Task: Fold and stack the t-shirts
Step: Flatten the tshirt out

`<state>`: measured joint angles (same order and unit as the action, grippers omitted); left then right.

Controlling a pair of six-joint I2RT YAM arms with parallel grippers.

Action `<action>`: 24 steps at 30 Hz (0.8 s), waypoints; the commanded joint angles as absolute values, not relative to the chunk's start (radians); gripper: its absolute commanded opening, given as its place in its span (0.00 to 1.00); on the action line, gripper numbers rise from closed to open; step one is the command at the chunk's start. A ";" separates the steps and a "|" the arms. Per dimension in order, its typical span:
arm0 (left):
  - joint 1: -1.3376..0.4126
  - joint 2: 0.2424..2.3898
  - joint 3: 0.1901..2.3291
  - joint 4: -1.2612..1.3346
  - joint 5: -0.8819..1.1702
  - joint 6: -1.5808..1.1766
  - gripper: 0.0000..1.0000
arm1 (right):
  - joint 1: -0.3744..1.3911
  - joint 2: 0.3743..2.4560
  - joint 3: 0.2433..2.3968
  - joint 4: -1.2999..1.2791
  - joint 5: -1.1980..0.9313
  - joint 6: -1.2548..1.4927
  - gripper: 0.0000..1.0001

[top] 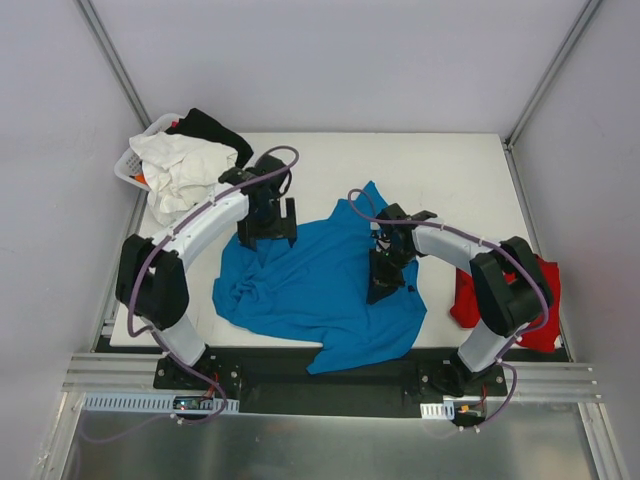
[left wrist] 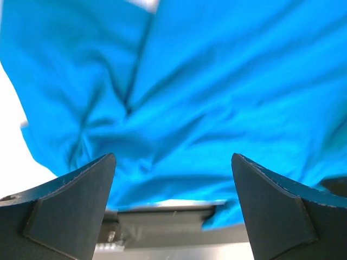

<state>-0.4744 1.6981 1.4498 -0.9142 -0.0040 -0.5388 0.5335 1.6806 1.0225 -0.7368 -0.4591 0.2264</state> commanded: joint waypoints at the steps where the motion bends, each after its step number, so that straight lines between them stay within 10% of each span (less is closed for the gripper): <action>1: -0.563 1.634 1.293 -0.968 0.041 -0.592 0.88 | 0.534 1.651 1.049 -0.749 -0.460 0.255 0.14; 4: -0.604 1.605 1.206 -0.940 0.080 -0.610 0.83 | 0.534 1.641 1.049 -0.764 -0.477 0.262 0.01; 9: -0.630 1.611 1.100 -0.865 0.106 -0.620 0.04 | 0.537 1.658 1.009 -0.744 -0.454 0.264 0.01; 24: -0.562 1.943 1.221 -0.707 0.164 -0.506 0.00 | 0.477 1.940 1.149 -0.629 -0.508 0.252 0.01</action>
<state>-0.6044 1.8664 1.1645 -0.7883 0.1566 -0.5571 0.5152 1.8835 1.0798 -0.6712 -0.5076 0.2604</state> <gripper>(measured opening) 0.003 0.015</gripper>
